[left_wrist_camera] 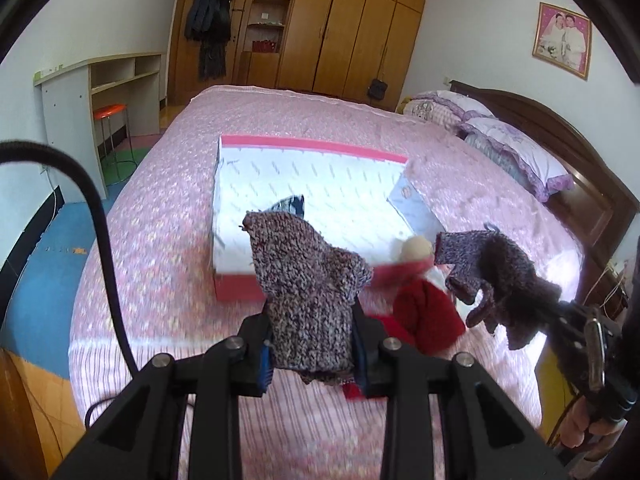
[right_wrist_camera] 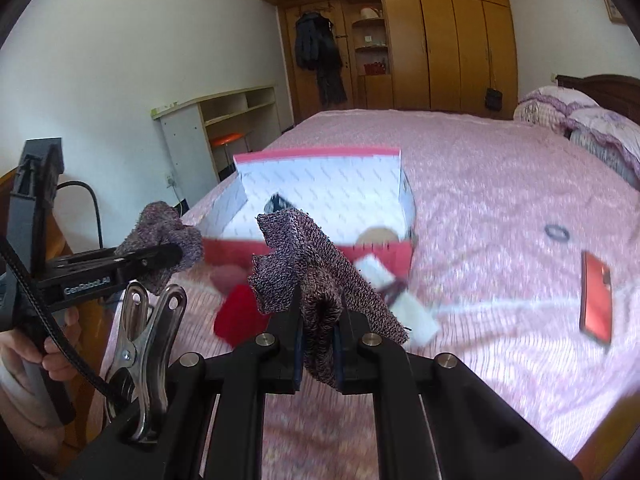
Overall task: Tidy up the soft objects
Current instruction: 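Lift the mitten with the left gripper while the right carries the glove toward the box, then open the left gripper to drop the mitten while the right drops the glove in the box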
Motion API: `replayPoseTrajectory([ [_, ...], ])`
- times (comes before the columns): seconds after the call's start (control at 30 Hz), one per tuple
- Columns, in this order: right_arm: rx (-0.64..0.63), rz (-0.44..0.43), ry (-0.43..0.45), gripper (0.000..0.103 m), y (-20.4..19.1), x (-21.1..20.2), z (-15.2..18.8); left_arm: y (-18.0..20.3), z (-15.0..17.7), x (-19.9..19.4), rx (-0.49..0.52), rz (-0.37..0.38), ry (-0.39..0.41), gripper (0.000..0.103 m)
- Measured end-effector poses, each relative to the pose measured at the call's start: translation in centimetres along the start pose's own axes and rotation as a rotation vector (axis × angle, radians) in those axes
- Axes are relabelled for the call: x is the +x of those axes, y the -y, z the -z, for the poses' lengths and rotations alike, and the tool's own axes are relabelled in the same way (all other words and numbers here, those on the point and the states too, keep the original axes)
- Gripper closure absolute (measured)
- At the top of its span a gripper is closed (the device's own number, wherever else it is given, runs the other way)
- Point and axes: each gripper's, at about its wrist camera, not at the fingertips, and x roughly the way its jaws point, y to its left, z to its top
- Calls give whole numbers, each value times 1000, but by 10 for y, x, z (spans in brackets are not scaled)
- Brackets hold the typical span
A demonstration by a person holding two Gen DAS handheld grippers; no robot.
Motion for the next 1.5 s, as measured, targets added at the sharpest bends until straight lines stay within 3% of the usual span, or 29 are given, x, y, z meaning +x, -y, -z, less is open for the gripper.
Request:
replayPoseTrajectory([
  [0.3,-22,32,-18,91,4,37,-43,-6,-41,50,26,2,-32,72],
  [0.9,-42,112,-116,91,15,147,-89,-19,-52,124,43,60,-114,72],
  [1.1,-54,111,-144,91,24,174,-96,-11,-51,151,59,14,-160,72],
  [1.5,-88,128,-215,91,40,210,-93,5,-54,176,53,-42,-180,72],
])
